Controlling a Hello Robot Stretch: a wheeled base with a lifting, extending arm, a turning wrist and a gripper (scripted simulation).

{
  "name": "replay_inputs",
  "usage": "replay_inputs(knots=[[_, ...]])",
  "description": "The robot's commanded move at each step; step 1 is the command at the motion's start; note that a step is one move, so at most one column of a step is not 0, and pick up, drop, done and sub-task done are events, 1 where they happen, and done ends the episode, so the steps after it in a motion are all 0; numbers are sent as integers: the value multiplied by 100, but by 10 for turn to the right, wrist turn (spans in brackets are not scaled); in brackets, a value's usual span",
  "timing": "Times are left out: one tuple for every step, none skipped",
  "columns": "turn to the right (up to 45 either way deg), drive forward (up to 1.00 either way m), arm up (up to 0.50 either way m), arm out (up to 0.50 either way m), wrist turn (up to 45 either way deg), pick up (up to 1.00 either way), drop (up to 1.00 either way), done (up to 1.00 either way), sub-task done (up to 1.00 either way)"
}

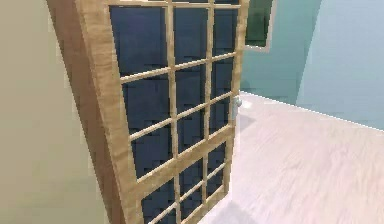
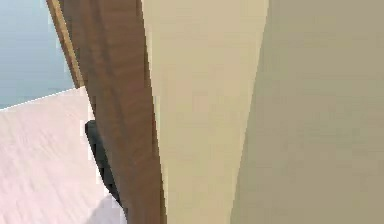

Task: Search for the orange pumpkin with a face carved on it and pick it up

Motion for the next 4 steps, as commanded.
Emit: replay_inputs(knots=[[0,20,0,0,0,0,0,0,0],[-210,0,0,0,0,0,0,0,0],[0,5,0,0,0,0,0,0,0],[450,0,0,0,0,0,0,0,0]])
